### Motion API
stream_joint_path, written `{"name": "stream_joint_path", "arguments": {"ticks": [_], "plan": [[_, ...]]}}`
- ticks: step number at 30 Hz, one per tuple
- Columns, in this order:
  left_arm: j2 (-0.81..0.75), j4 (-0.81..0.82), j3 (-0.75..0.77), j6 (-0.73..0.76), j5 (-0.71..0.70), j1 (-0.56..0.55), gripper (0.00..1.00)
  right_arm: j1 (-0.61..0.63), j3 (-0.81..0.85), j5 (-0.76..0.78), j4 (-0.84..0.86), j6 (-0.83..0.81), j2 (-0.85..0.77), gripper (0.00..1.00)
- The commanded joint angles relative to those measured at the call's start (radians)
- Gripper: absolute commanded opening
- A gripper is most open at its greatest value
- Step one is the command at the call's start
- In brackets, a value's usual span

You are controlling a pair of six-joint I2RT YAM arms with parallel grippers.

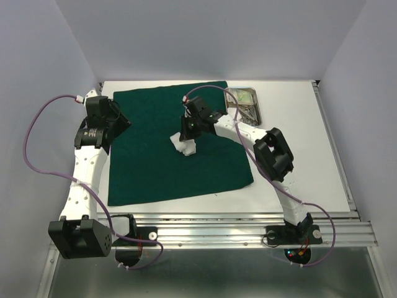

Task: Prepare the surgical pack
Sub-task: Adjust the medical item in the surgical kit.

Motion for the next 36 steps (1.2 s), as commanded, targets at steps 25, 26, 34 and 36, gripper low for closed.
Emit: {"name": "stream_joint_path", "arguments": {"ticks": [25,26,34,36], "plan": [[-0.014,0.049,-0.012,0.018,0.034,0.016,0.49,-0.066,-0.069,-0.055,0.038,0.006,-0.127,0.01],[-0.013,0.049,-0.007,0.018,0.034,0.016,0.49,-0.066,-0.074,-0.055,0.042,0.004,-0.132,0.01],[-0.007,0.053,-0.007,0.018,0.066,0.016,0.48,-0.066,-0.129,-0.005,0.052,0.0,-0.158,0.01],[-0.004,0.056,-0.012,0.016,0.077,0.016,0.48,-0.066,-0.131,0.005,0.052,0.0,-0.152,0.01]]}}
